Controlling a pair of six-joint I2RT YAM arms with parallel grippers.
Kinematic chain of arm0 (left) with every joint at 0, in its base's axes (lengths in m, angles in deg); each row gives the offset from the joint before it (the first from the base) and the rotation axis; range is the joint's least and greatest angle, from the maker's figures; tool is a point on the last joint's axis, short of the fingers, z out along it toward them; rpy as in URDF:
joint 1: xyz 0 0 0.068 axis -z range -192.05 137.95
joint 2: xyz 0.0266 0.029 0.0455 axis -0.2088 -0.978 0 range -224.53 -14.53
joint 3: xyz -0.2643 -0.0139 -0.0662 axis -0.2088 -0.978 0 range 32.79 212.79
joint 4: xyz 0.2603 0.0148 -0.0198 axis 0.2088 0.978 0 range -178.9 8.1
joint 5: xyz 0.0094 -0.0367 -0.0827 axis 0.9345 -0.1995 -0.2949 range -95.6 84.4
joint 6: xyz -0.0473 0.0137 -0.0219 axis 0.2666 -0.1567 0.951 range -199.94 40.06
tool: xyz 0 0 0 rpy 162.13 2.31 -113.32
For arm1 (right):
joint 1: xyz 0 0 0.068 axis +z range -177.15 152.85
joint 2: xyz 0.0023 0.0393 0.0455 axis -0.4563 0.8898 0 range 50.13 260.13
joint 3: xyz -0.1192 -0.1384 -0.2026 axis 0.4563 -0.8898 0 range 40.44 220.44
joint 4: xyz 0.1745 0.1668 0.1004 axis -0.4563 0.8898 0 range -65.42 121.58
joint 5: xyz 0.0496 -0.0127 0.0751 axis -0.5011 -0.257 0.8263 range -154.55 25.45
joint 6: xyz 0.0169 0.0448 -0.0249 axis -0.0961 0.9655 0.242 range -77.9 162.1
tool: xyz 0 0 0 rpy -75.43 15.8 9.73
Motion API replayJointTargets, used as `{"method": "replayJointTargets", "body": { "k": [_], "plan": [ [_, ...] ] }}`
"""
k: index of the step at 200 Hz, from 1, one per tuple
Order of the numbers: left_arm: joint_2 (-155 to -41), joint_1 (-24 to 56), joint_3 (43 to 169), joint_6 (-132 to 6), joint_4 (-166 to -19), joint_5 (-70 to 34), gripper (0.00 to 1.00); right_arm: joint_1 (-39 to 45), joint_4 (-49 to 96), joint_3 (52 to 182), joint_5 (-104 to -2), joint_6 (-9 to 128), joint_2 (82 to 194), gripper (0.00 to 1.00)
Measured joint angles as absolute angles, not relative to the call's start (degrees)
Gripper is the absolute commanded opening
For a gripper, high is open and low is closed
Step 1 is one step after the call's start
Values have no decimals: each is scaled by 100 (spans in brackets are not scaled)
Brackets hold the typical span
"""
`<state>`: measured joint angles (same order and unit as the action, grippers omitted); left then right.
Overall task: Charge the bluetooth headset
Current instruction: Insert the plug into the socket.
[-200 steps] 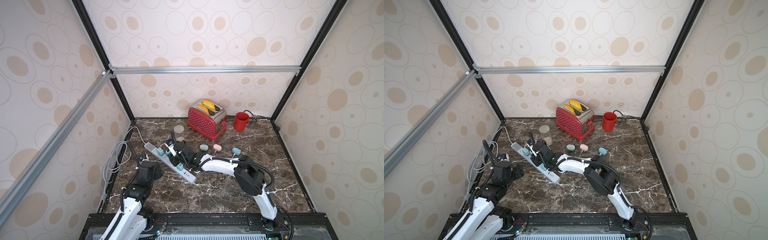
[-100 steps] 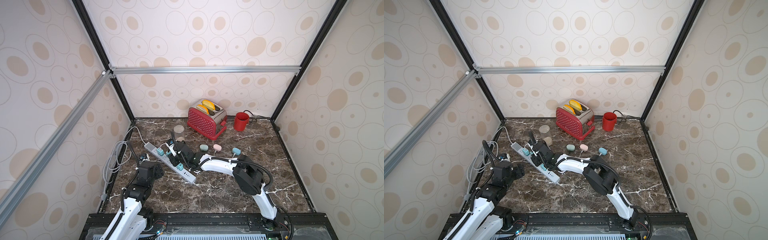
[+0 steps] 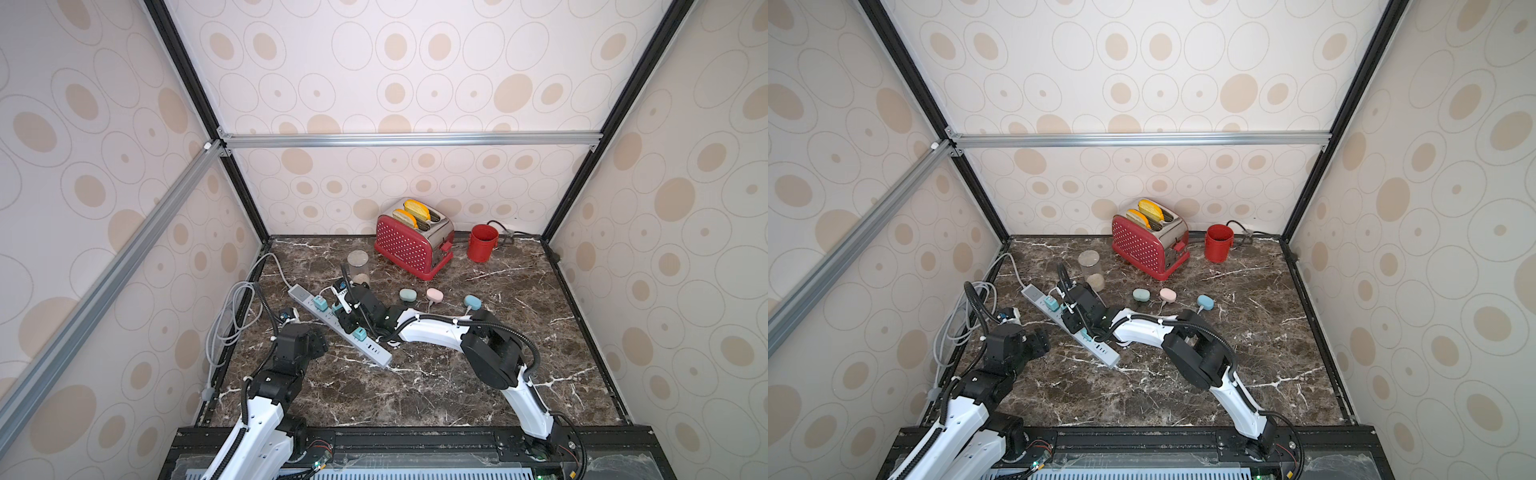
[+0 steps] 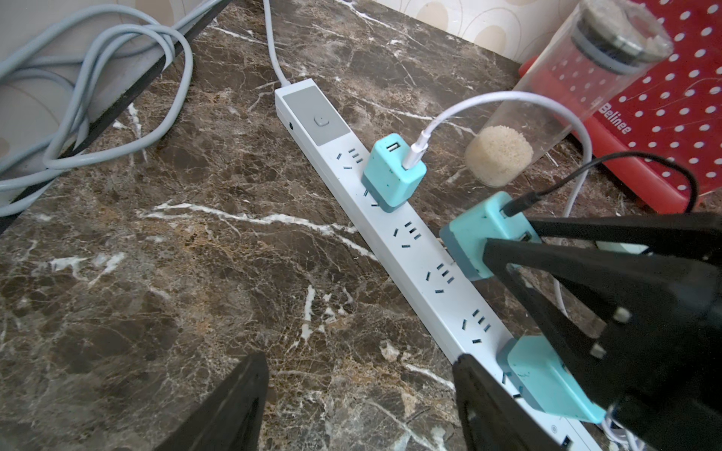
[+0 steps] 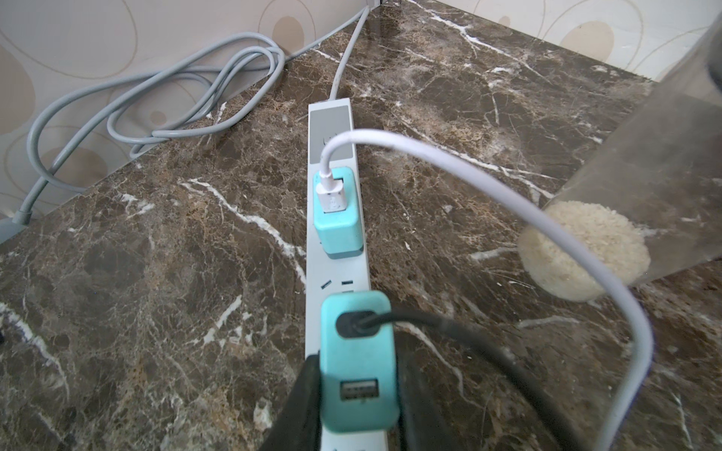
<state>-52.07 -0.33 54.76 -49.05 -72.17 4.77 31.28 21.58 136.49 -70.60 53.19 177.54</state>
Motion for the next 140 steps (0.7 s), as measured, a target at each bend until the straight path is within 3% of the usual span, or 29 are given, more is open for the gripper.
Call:
{"method": "replayJointTargets", "body": {
  "k": [140],
  "plan": [
    [-4973, -72, 5478, -4732, -7249, 654, 76, 3131, 2919, 14593, -7213, 4786, 18152, 0]
  ]
}}
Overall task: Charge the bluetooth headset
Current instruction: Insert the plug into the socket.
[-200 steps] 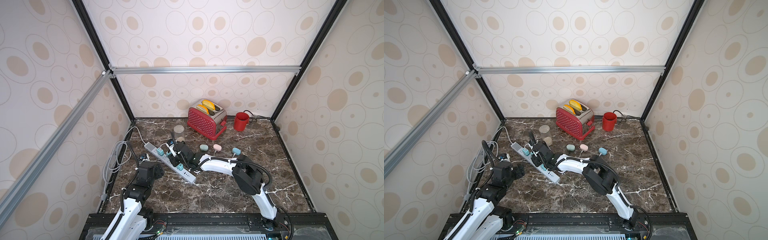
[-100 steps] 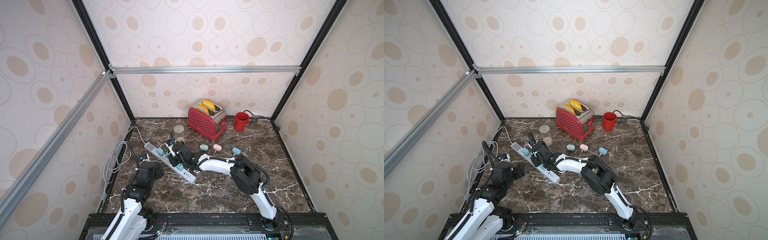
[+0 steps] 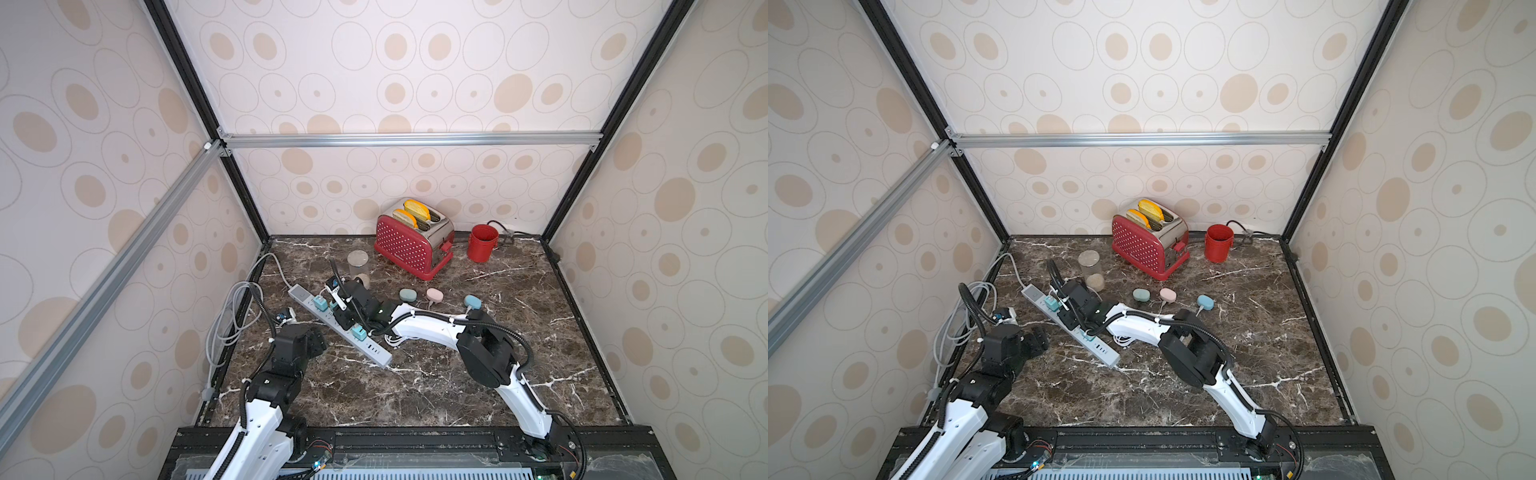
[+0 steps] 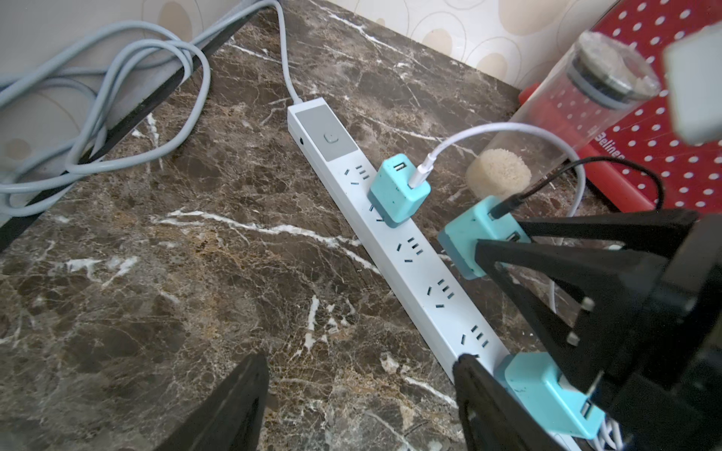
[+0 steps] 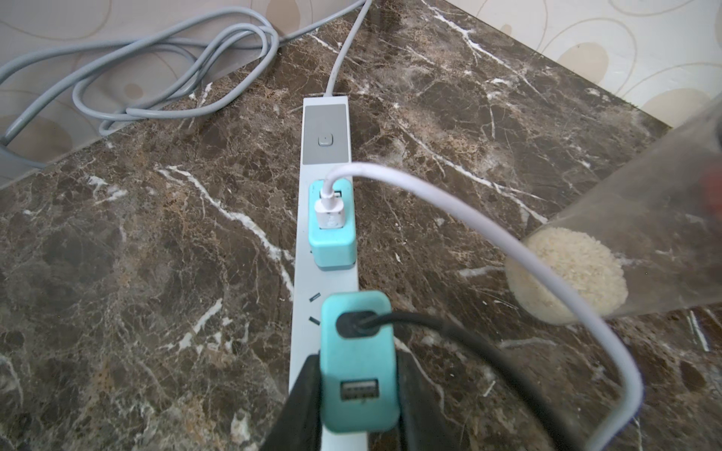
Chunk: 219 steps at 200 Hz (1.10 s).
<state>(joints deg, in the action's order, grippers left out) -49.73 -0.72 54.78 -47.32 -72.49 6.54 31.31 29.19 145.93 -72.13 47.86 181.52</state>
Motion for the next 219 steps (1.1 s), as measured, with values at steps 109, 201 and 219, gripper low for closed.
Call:
{"method": "replayJointTargets", "body": {
  "k": [109, 201, 219],
  "plan": [
    [-5061, -120, 5483, -4712, -7249, 672, 76, 3135, 2805, 14742, -7145, 5065, 18397, 0],
    [-5070, -135, 5483, -4671, -7258, 648, 76, 3135, 2446, 14718, -7055, 5194, 18502, 0],
    [-5070, -135, 5483, -4666, -7258, 646, 76, 3135, 2449, 14724, -7055, 5199, 18504, 0]
  ]
}}
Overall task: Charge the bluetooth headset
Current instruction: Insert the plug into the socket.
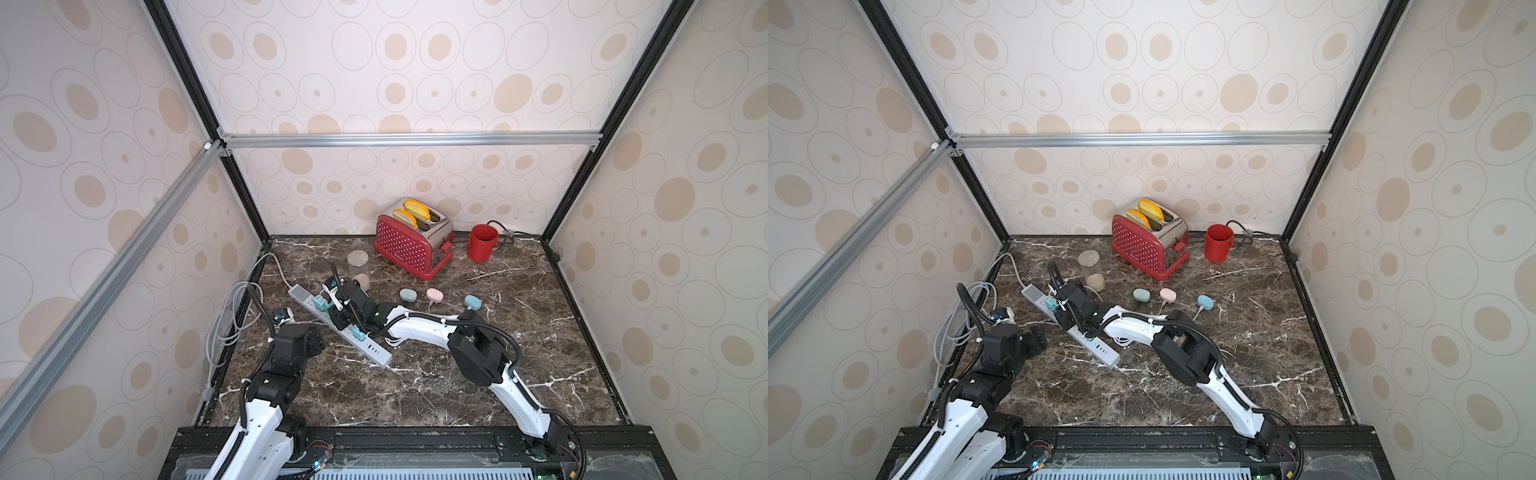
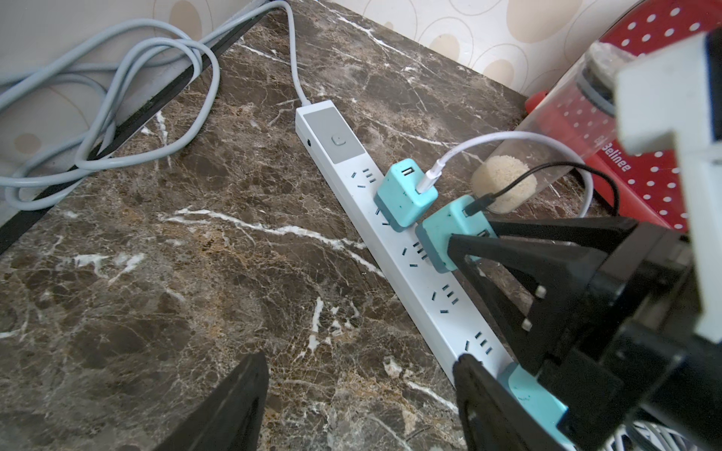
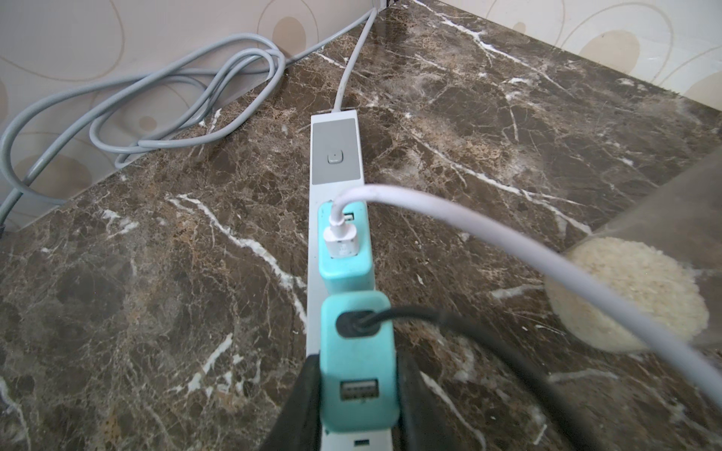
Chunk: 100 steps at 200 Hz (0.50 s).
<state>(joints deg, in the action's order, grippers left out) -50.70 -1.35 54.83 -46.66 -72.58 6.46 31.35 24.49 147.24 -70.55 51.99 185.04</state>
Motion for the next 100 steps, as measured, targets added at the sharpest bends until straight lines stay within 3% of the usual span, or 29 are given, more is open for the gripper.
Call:
{"method": "replayJointTargets", "body": {
  "k": [100],
  "plan": [
    [-5067, -135, 5483, -4651, -7258, 639, 76, 3148, 2940, 15242, -7088, 5181, 18771, 0]
  ]
}}
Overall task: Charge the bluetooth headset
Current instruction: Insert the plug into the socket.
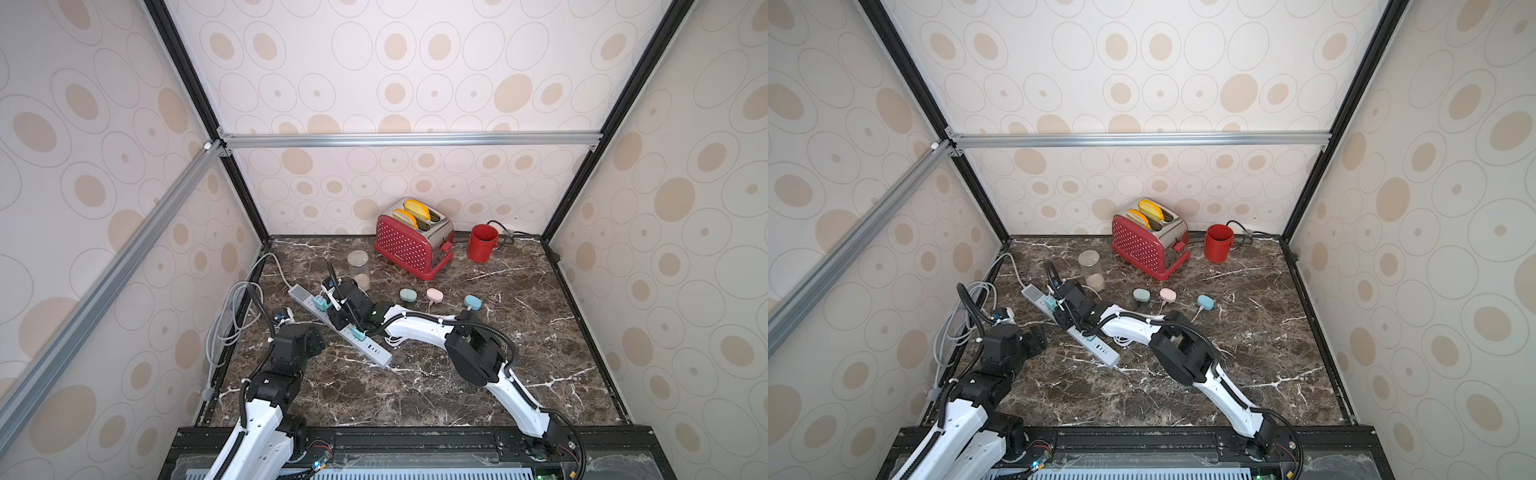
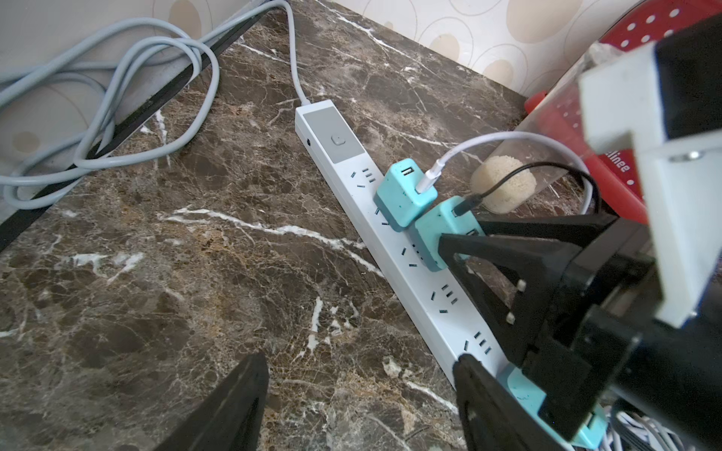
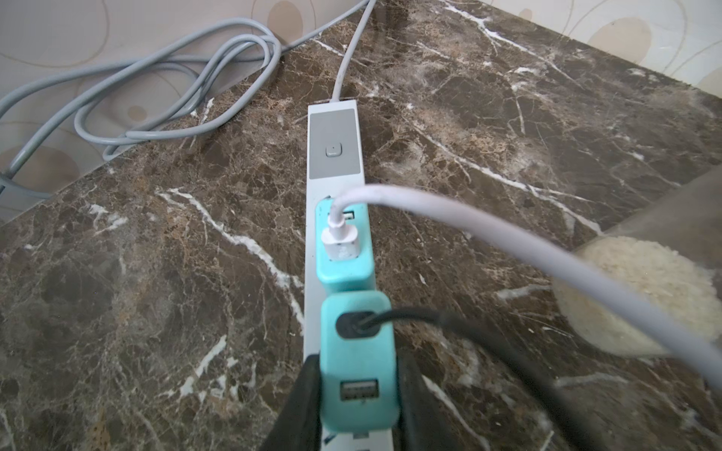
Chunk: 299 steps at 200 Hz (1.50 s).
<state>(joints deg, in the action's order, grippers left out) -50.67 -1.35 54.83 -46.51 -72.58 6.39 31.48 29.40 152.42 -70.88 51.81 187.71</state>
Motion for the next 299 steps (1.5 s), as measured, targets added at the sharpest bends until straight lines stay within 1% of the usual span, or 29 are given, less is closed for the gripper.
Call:
{"method": "replayJointTargets", "body": {
  "k": [92, 149, 170, 199, 221, 299],
  "plan": [
    [-5056, -138, 5551, -4647, -7249, 646, 76, 3273, 3386, 15778, -7372, 5076, 19083, 0],
    [-5268, -142, 5570, -4647, -7260, 646, 76, 3314, 3325, 15721, -7512, 5111, 19092, 0],
    [-5352, -146, 5570, -4647, -7263, 646, 77, 3327, 3082, 15472, -7573, 5218, 19024, 0],
    [-5382, -148, 5572, -4647, -7269, 644, 76, 3325, 2298, 14781, -7573, 5443, 18804, 0],
    [-5384, -157, 5577, -4645, -7278, 635, 76, 3323, 2022, 14610, -7573, 5483, 18771, 0],
    [-5386, -168, 5577, -4555, -7304, 626, 76, 3323, 2840, 15364, -7438, 5118, 19031, 0]
  ]
}}
